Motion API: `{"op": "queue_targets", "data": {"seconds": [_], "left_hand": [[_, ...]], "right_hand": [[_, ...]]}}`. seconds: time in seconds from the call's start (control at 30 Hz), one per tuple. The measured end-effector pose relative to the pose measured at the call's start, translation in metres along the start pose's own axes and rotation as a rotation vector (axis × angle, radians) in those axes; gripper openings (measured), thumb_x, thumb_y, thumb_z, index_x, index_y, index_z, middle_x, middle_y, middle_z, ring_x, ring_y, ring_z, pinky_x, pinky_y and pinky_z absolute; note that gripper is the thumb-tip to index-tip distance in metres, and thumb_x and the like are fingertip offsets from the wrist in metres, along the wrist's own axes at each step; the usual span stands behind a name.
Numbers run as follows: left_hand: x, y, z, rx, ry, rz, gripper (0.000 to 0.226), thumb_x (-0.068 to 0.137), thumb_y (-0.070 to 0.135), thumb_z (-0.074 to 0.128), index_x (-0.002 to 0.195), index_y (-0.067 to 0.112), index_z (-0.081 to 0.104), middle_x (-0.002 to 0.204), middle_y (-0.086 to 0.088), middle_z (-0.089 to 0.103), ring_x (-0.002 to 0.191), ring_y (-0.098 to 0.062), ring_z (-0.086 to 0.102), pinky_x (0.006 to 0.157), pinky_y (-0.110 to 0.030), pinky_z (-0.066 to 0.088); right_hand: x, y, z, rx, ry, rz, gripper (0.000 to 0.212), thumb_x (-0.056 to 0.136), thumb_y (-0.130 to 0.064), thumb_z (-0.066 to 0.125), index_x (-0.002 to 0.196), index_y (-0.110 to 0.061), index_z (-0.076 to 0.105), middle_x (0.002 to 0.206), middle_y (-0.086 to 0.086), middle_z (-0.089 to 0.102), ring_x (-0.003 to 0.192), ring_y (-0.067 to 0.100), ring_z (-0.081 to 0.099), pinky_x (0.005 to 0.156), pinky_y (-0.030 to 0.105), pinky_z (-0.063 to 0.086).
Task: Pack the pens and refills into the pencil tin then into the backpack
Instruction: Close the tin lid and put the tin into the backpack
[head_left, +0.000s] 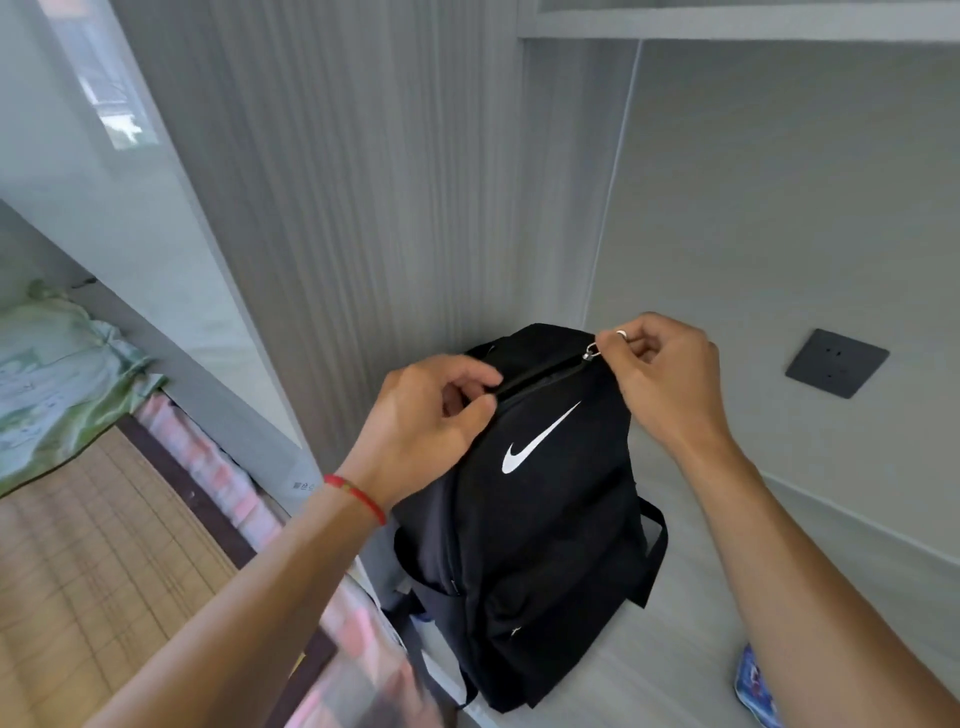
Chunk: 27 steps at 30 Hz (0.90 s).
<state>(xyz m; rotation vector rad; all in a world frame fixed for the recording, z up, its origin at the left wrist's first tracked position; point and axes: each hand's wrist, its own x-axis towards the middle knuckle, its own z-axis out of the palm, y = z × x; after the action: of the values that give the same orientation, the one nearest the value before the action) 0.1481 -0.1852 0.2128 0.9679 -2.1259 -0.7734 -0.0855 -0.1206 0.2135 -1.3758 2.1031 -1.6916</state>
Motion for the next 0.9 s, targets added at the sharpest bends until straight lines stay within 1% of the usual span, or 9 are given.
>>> {"op": "queue_targets", "data": {"seconds": [0.1,0.17,0.23,0.3,0.4,0.6,0.67,0.8,0.9], "left_hand": [[0.028,0.039,0.022,0.16,-0.042,0.124,0.025,0.085,0.032,0.07,0.11,0.03,0.072,0.089,0.011,0.067,0.071,-0.01,0.057,0.078,-0.027,0.052],[0.042,0.057,0.035,0.235,-0.079,0.102,0.022,0.086,0.029,0.069,0.107,0.026,0.075,0.089,0.005,0.071,0.078,-0.016,0.061,0.084,-0.035,0.053],[0.049,0.065,0.04,0.205,-0.095,0.014,0.014,0.083,0.029,0.072,0.094,0.026,0.079,0.084,0.008,0.076,0.08,-0.013,0.068,0.083,-0.032,0.055],[0.051,0.065,0.04,0.119,-0.091,-0.078,0.007,0.078,0.028,0.075,0.082,0.026,0.081,0.076,0.013,0.077,0.076,-0.004,0.069,0.079,-0.025,0.056],[0.051,0.065,0.035,-0.059,-0.105,-0.208,0.004,0.077,0.025,0.079,0.076,0.028,0.081,0.072,0.015,0.077,0.078,0.0,0.071,0.08,-0.024,0.057],[0.049,0.068,0.029,0.025,-0.054,-0.183,0.005,0.079,0.02,0.078,0.078,0.024,0.081,0.073,0.015,0.077,0.074,0.002,0.071,0.074,-0.021,0.056],[0.049,0.067,0.023,0.044,-0.012,-0.185,0.007,0.08,0.019,0.078,0.078,0.024,0.082,0.072,0.013,0.077,0.072,0.003,0.07,0.07,-0.019,0.053],[0.05,0.063,0.015,0.027,0.056,-0.208,0.007,0.081,0.018,0.077,0.077,0.022,0.081,0.074,0.006,0.078,0.079,-0.01,0.074,0.082,-0.034,0.06],[0.048,0.062,0.02,0.083,0.036,-0.193,0.007,0.081,0.018,0.077,0.078,0.022,0.081,0.076,0.007,0.078,0.08,-0.008,0.074,0.083,-0.034,0.06]], "right_hand": [[0.005,-0.003,-0.003,0.06,-0.071,-0.01,0.018,0.085,-0.031,0.071,0.068,-0.024,0.07,0.058,-0.008,0.064,0.05,0.006,0.056,0.053,0.018,0.046],[0.01,0.001,-0.009,0.074,-0.103,-0.011,0.017,0.084,-0.032,0.072,0.069,-0.024,0.071,0.058,-0.008,0.065,0.05,0.006,0.056,0.055,0.022,0.048],[0.016,0.011,-0.017,0.081,-0.106,0.043,0.015,0.082,-0.033,0.071,0.07,-0.024,0.072,0.059,-0.004,0.067,0.049,0.007,0.055,0.055,0.026,0.049],[0.022,0.026,-0.024,0.131,-0.112,0.143,0.018,0.081,-0.034,0.071,0.07,-0.02,0.072,0.057,-0.003,0.065,0.046,0.008,0.053,0.054,0.027,0.047],[0.031,0.052,-0.03,0.192,-0.138,0.276,0.027,0.081,-0.036,0.072,0.07,-0.011,0.07,0.054,-0.005,0.061,0.045,0.011,0.05,0.053,0.026,0.041],[0.043,0.112,-0.026,0.183,-0.183,0.495,0.025,0.079,-0.024,0.072,0.073,0.0,0.07,0.056,-0.002,0.058,0.047,0.013,0.048,0.045,0.023,0.038],[0.036,0.137,-0.02,0.161,-0.215,0.593,0.02,0.078,-0.021,0.073,0.067,-0.005,0.069,0.06,0.003,0.057,0.045,0.014,0.046,0.043,0.025,0.037],[0.0,0.181,-0.005,0.105,-0.276,0.788,0.02,0.078,-0.02,0.072,0.062,-0.013,0.064,0.056,0.004,0.054,0.045,0.017,0.043,0.044,0.028,0.034],[-0.018,0.198,-0.001,0.097,-0.32,0.82,0.014,0.078,-0.009,0.062,0.066,-0.007,0.068,0.063,0.01,0.056,0.052,0.02,0.045,0.047,0.03,0.037]]}}
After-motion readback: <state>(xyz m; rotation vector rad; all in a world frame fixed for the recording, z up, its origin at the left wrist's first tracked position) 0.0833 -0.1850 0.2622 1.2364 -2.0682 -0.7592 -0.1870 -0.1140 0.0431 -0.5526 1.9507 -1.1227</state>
